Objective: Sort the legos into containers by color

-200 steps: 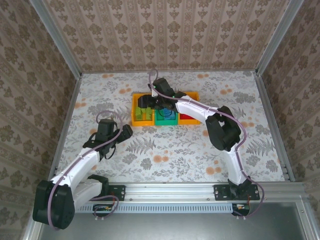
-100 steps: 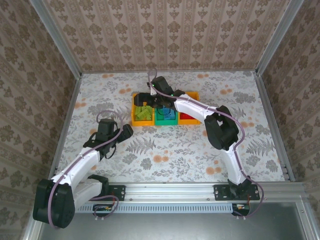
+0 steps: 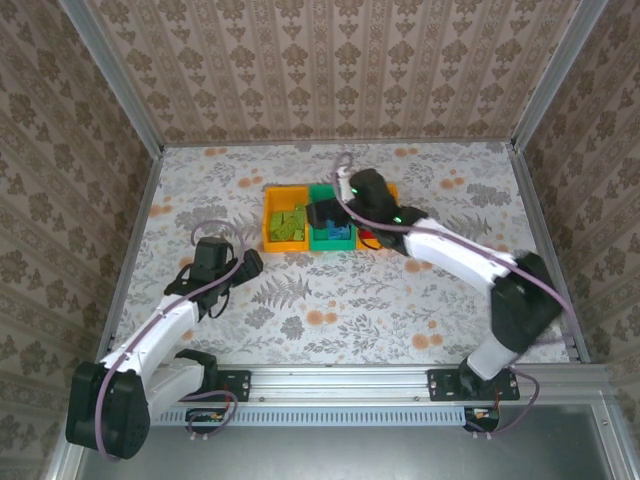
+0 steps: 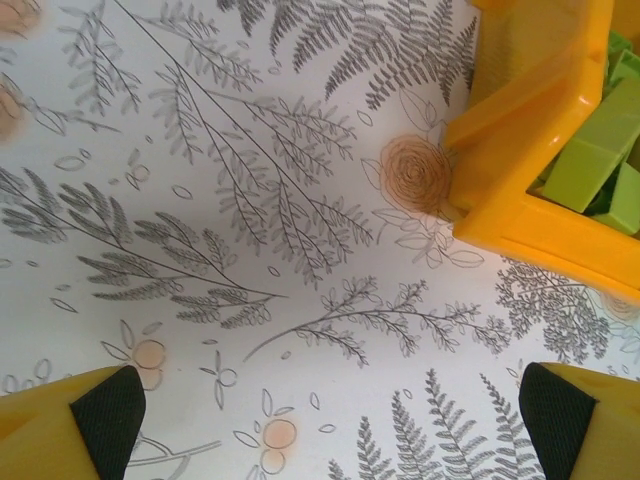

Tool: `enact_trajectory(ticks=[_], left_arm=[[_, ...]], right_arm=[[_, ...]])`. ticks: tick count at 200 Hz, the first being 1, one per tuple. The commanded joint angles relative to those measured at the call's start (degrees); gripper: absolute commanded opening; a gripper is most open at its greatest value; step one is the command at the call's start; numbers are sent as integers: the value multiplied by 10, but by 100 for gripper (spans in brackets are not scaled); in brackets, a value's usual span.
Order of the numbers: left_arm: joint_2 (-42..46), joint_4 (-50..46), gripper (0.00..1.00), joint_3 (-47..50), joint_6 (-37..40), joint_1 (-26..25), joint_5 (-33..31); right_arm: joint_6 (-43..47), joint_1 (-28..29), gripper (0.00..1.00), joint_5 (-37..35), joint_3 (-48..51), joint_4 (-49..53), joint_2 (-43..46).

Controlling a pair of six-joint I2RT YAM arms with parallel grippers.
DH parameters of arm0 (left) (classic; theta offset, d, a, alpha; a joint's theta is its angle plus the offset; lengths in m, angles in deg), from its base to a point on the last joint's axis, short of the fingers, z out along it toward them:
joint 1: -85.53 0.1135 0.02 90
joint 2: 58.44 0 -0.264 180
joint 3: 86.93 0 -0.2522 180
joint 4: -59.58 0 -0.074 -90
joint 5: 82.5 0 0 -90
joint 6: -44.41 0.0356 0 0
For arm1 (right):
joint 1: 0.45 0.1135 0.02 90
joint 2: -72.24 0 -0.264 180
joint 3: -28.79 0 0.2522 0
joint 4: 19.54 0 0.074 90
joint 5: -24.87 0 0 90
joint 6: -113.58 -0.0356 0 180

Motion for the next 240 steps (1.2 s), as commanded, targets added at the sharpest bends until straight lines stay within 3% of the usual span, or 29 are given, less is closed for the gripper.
enact_trajectory(ticks=[1,23,43,65,105,152,179,213,240], left_arm=[[19,-15,100,-25,37,4,-35],[25,-19,100,-37,56,5,-48],[32,-27,100,-44,74,4,-65],[38,-27,100,-43,93,4,-82],[62,1,100,-27,117,3,-69],[86,44,100,-3,155,3,-94],[82,60,100,-7,214,3,-141],[64,160,100,24,291,5,-240],[24,244,100,34,344,15,-259]], right_arm=[[160,-28,100,-171,114,-93,113],[177,-110,100,-251,221,-148,202],[168,-198,100,-246,309,-195,244],[155,-249,100,-233,369,-224,253],[148,-284,100,-217,436,-349,212],[129,-298,100,-243,459,-513,57],[131,-312,100,-187,403,-425,36],[130,-318,100,-171,412,-443,36],[132,-330,100,-124,433,-481,26]])
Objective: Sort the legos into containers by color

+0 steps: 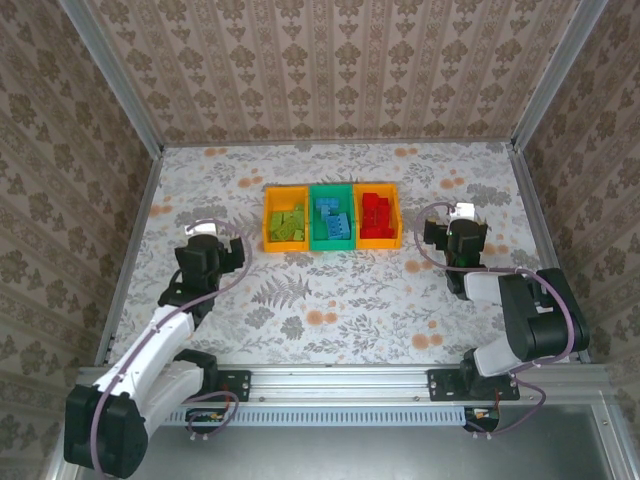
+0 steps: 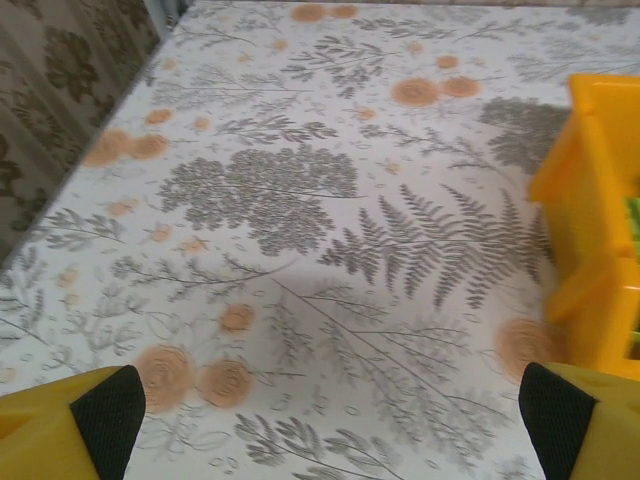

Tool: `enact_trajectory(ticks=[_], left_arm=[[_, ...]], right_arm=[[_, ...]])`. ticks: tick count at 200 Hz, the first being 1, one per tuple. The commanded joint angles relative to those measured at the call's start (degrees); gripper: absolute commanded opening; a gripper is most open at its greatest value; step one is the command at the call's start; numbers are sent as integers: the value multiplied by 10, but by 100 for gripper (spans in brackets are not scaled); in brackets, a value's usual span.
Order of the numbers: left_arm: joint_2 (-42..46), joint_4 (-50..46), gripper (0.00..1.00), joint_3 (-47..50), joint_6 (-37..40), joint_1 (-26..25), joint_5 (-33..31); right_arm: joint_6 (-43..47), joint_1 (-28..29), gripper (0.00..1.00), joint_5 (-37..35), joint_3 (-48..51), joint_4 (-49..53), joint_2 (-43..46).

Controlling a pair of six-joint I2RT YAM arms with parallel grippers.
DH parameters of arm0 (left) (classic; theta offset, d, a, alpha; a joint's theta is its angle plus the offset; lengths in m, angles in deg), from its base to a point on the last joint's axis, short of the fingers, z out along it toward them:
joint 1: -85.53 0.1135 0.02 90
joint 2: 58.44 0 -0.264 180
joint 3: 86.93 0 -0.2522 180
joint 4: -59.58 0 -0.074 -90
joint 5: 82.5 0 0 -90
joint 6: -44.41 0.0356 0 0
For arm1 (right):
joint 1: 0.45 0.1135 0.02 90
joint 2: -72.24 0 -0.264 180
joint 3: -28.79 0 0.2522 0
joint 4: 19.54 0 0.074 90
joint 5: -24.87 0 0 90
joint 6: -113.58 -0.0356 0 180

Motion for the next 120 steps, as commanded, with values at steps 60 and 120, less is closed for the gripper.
enact_trajectory(ticks=[60,120], left_arm=[[-223,339,100,16,124,79,7],[-382,577,100,51,155,137,145]], right_arm=[[-3,-15,100,74,18,-80,-21],[-3,-15,100,74,19,-80,-19]])
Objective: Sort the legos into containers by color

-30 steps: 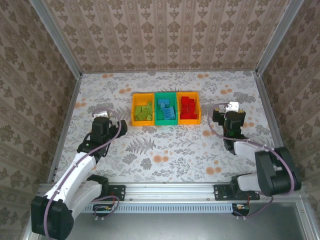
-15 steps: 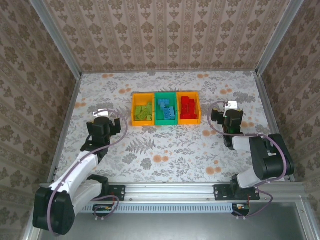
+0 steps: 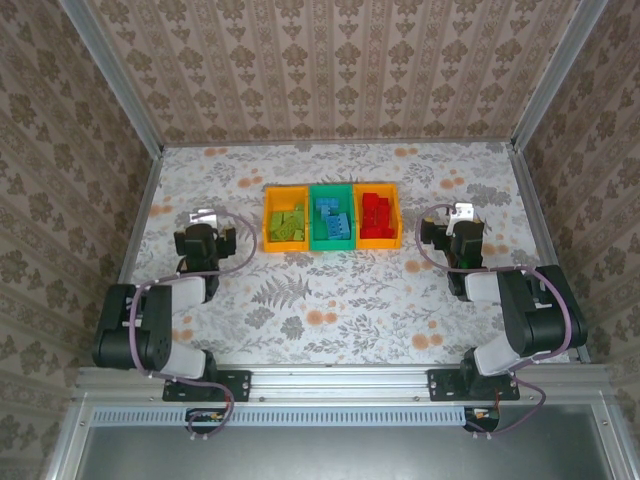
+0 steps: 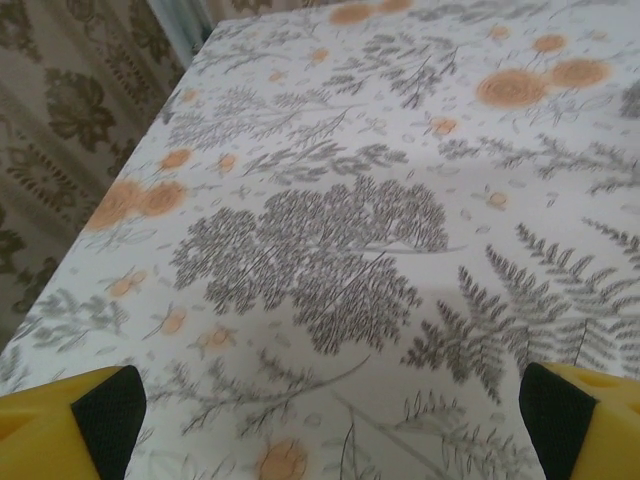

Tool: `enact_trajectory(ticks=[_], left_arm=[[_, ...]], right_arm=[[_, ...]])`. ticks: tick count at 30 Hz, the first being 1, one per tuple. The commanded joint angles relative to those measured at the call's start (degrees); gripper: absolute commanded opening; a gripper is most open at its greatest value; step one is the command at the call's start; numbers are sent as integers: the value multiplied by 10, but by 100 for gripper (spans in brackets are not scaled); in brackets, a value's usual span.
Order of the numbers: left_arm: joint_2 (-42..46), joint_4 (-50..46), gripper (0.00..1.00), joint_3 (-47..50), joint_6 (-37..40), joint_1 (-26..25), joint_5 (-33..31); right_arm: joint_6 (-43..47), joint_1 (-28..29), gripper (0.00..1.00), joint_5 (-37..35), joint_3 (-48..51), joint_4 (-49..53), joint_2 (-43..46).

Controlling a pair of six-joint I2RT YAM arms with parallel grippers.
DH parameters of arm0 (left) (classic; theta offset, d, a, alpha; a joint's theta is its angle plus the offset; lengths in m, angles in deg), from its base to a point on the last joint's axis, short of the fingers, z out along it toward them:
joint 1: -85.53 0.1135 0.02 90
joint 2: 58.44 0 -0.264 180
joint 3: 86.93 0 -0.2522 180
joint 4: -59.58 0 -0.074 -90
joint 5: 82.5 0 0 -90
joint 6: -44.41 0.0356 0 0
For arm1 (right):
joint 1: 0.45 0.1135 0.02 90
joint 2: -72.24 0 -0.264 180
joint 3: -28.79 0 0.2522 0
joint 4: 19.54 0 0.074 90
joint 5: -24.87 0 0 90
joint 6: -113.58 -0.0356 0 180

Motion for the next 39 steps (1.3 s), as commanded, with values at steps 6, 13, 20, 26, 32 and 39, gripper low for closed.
enact_trajectory(ticks=[6,13,20,26,32,39], left_arm=[[-40,94,100,6,9,26,86],[-41,91,100,5,6,33,99],[-41,89,100,5,6,33,100],[-41,90,100,5,6,33,100],[-41,90,100,5,6,33,99],[-41,90,100,5,6,34,99]], right_arm=[[-3,-1,100,12,5,-23,-3],[-3,-1,100,12,5,-23,-3],[-3,-1,100,12,5,-23,-2],[-3,-2,100,12,5,-23,-2],[-3,-2,100,12,5,-22,-3],[-3,-2,100,12,5,-22,-3]])
